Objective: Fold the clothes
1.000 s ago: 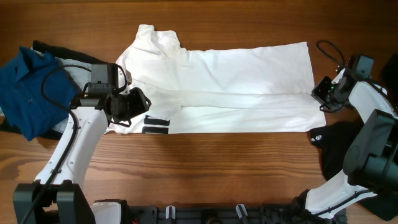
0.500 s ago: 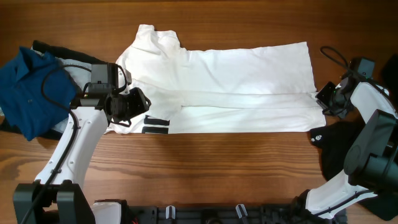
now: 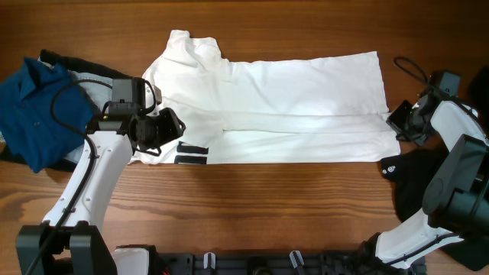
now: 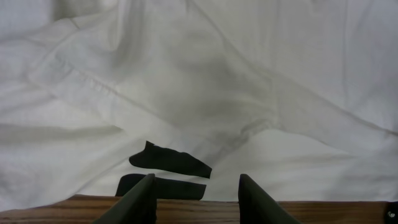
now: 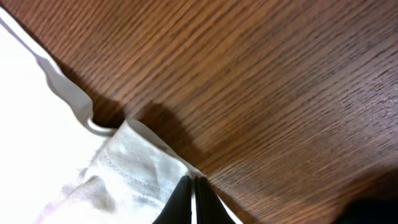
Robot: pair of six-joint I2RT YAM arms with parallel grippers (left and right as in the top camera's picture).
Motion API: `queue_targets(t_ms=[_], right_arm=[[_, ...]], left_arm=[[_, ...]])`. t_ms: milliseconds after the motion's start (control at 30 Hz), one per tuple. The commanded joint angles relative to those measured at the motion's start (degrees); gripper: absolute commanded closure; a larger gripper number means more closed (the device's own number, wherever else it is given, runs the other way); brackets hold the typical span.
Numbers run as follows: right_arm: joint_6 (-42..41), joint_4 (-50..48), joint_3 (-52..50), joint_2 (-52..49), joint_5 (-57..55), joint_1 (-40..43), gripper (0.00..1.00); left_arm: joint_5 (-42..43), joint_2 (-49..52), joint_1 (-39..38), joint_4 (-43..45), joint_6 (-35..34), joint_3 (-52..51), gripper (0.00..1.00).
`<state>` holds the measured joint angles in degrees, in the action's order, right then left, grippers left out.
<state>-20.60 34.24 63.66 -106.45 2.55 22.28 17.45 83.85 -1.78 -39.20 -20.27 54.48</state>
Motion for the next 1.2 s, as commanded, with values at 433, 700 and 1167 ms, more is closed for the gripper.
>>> queue_targets(t_ms=[433, 700, 1167], right_arm=[[1.1, -0.8, -0.5, -0.5, 1.4, 0.1, 0.77], [1.1, -0.8, -0.5, -0.6, 1.1, 0.1, 0.79], [1.1, -1.9, -0.6, -2.4, 1.4, 0.1, 0.96]], left_arm=[[-0.5, 0.5, -0.2, -0.2, 0.0, 0.1, 0.59], [-0.5, 0.5, -0.2, -0.5, 0.1, 0.1, 0.58], [-0.5, 0.5, -0.2, -0.7, 0.1, 0.1, 0.58]])
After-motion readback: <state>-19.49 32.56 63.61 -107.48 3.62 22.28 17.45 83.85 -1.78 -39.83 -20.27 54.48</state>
